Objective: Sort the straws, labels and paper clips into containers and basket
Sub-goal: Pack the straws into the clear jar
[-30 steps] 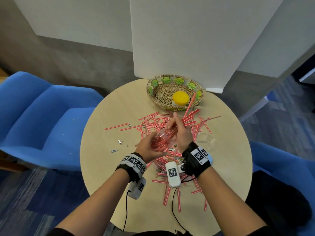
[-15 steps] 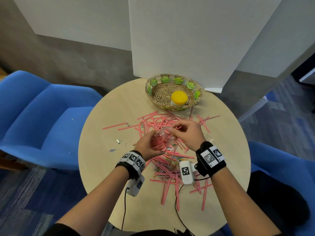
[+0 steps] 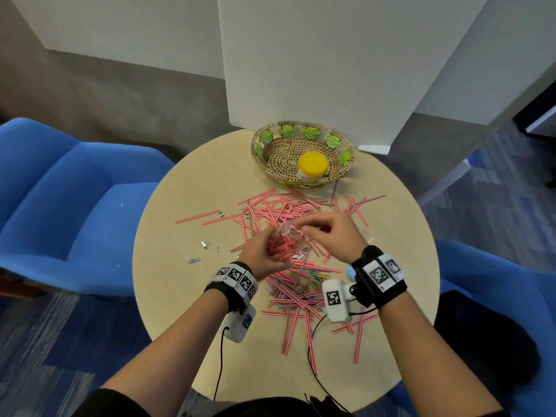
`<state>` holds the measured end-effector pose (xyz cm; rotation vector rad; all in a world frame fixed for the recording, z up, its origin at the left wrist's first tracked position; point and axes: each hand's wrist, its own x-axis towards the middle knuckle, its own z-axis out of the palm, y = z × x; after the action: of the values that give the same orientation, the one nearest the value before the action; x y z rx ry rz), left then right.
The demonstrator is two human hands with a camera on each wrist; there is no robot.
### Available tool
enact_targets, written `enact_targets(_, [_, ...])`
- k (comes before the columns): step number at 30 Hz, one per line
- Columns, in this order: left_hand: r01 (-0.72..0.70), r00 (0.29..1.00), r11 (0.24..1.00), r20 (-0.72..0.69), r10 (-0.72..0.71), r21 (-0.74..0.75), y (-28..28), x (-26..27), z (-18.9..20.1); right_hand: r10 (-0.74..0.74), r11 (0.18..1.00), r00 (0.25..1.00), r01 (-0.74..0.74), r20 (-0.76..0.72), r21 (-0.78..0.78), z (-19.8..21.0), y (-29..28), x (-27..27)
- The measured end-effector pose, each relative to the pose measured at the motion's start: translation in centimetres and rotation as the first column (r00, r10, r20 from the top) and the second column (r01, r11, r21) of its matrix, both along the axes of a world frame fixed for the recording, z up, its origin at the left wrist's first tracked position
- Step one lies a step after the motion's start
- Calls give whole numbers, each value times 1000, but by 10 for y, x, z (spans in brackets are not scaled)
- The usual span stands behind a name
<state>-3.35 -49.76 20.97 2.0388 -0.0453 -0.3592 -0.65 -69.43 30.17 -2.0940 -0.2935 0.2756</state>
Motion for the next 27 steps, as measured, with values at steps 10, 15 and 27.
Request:
enact_targets(10, [107, 994, 991, -39, -104, 82, -9, -11, -13, -702, 663, 512, 216, -495, -717, -99, -93, -97])
enact_targets(15, [116, 992, 990, -57, -112, 74, -8, -16, -18, -780, 608, 455, 383, -431, -696, -146, -72, -124])
enact_targets(27, [-237, 963, 971, -124, 240, 40, 18, -42, -30, -756, 616, 586, 485, -291, -621, -148, -15, -71])
